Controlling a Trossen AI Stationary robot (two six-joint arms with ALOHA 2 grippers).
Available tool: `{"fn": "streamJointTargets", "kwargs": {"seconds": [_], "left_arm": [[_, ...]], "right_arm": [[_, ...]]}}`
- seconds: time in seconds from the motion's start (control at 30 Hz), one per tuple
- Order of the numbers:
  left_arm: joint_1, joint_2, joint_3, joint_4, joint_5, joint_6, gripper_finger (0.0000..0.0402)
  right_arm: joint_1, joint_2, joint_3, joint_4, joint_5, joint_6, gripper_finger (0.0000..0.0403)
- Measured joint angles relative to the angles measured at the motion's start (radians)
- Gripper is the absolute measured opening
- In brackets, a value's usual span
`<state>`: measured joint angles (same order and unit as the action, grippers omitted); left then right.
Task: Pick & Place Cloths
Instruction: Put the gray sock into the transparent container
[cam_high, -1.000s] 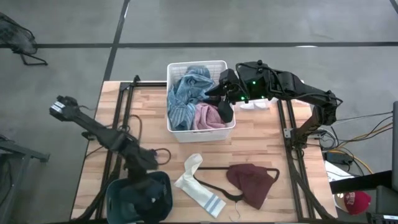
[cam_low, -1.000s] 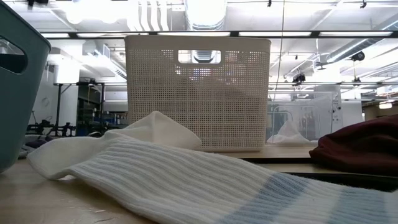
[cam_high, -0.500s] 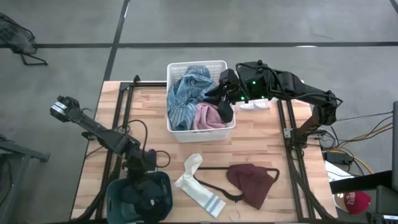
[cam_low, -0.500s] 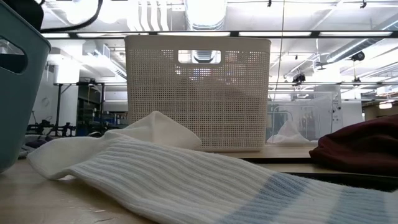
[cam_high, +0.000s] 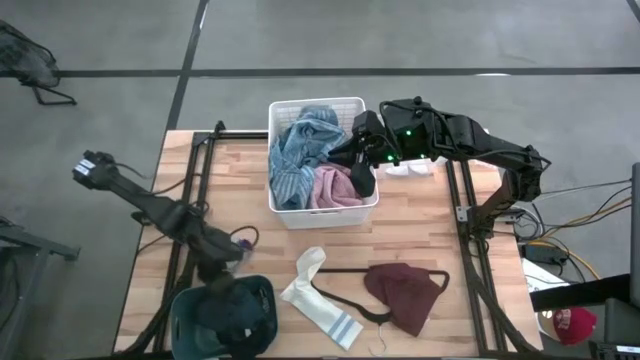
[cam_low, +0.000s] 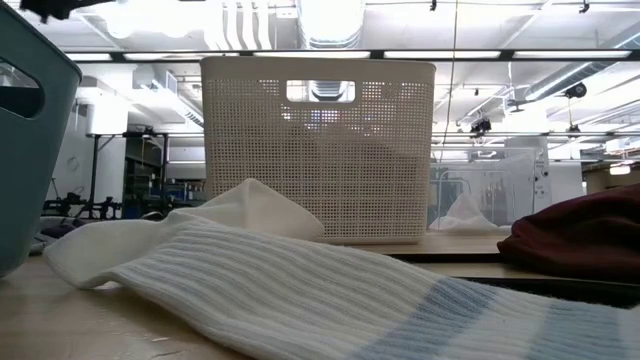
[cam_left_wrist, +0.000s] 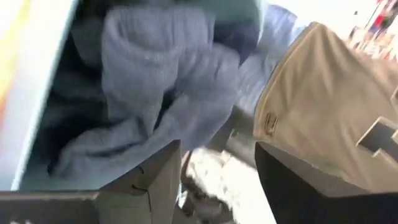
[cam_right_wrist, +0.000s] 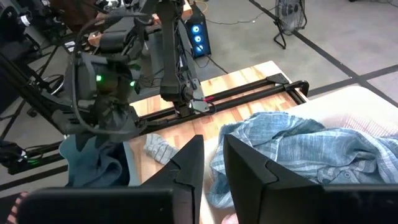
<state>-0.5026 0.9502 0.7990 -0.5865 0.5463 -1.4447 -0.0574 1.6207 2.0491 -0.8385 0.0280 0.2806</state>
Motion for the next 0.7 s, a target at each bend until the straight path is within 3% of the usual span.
{"fn": "streamJointTargets", "kwargs": {"seconds": [0.4, 0.53, 0.7], "left_arm": [[0.051, -0.048, -0.001, -0.074, -0.5, 0.121, 0.0209], [0.052, -0.052, -0.001, -0.169, -0.523, 0.155, 0.0208], [0.052, -0.048, -0.008, -0.417, -0.559, 0.097, 0.0208]], "right_arm": [[0.0, 0.0, 0.0, 0.0, 0.0, 0.005, 0.0032], [0.0, 0.0, 0.0, 0.0, -0.001, 0.007, 0.0027], [0.0, 0.0, 0.0, 0.0, -0.001, 0.03, 0.0033]]}}
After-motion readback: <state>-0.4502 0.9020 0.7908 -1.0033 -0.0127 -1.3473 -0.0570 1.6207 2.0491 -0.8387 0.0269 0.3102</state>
